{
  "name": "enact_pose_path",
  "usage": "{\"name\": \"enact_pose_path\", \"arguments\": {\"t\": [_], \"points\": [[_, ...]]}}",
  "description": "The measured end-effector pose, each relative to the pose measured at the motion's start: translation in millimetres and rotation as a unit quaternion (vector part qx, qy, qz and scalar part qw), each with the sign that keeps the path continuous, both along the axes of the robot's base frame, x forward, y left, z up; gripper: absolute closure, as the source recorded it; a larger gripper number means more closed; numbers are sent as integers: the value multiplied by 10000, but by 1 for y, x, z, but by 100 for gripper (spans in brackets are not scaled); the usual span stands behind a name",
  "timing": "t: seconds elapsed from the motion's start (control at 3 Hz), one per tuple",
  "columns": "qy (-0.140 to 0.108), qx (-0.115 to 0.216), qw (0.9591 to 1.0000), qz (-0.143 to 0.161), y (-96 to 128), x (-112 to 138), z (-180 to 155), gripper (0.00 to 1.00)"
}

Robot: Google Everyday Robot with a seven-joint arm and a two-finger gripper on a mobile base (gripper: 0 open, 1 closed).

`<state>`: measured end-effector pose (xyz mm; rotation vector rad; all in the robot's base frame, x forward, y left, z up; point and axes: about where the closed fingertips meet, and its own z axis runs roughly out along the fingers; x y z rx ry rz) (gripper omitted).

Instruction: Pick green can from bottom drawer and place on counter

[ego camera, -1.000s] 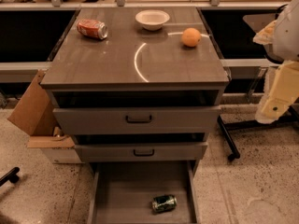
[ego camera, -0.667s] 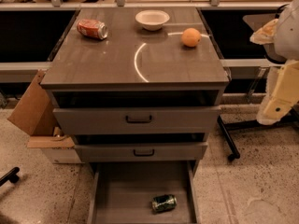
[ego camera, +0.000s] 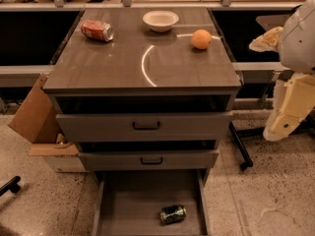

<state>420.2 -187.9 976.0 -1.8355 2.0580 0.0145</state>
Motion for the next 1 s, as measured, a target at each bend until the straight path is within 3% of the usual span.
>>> {"name": "enact_pose_path", "arguments": {"t": [0.33,0.67,1.0], "points": [[80,77,9999,70,-14,16,-48,0],[367,288,9985,286,-44,46,-166,0],[512,428,9971,367,-48,60,-211,0]]}}
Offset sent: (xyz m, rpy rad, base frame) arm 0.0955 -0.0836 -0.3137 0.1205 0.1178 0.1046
